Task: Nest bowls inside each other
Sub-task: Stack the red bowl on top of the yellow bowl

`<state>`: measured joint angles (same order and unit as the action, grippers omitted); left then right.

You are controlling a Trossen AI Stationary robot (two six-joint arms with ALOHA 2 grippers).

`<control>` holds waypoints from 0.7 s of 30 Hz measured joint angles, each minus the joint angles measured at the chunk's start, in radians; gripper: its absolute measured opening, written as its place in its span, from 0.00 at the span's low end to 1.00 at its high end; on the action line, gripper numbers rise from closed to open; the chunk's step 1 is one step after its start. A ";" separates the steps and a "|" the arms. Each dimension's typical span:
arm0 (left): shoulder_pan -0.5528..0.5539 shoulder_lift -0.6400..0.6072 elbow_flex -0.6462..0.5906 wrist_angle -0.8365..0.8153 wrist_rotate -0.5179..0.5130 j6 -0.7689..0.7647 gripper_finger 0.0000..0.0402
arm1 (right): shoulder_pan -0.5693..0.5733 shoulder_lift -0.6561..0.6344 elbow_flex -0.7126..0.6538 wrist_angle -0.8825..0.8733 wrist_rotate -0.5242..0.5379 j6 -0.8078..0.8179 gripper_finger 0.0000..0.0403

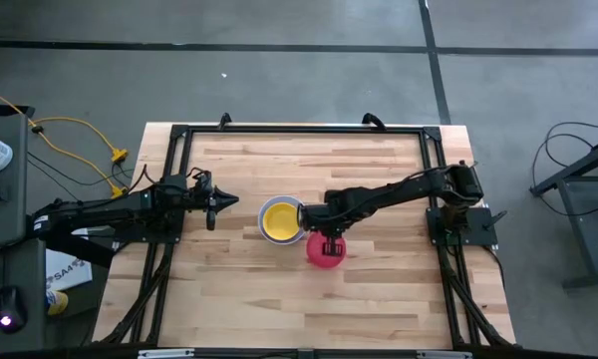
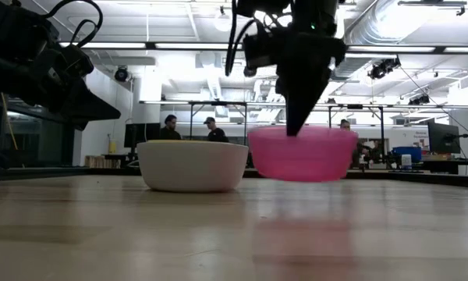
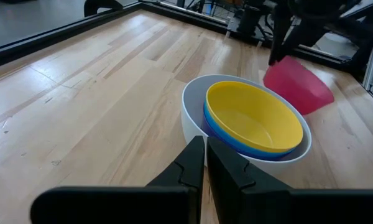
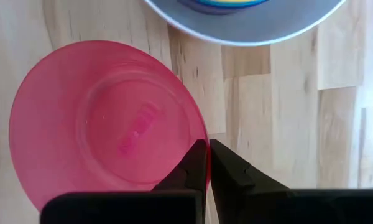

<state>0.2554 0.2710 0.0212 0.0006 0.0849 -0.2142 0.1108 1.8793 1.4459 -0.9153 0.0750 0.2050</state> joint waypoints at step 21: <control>0.000 0.000 0.000 0.000 0.000 0.000 0.05 | -0.080 0.000 0.239 -0.014 -0.081 0.020 0.01</control>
<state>0.2553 0.2708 0.0214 0.0006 0.0849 -0.2143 0.0308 1.8793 1.6847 -0.9288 -0.0063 0.2250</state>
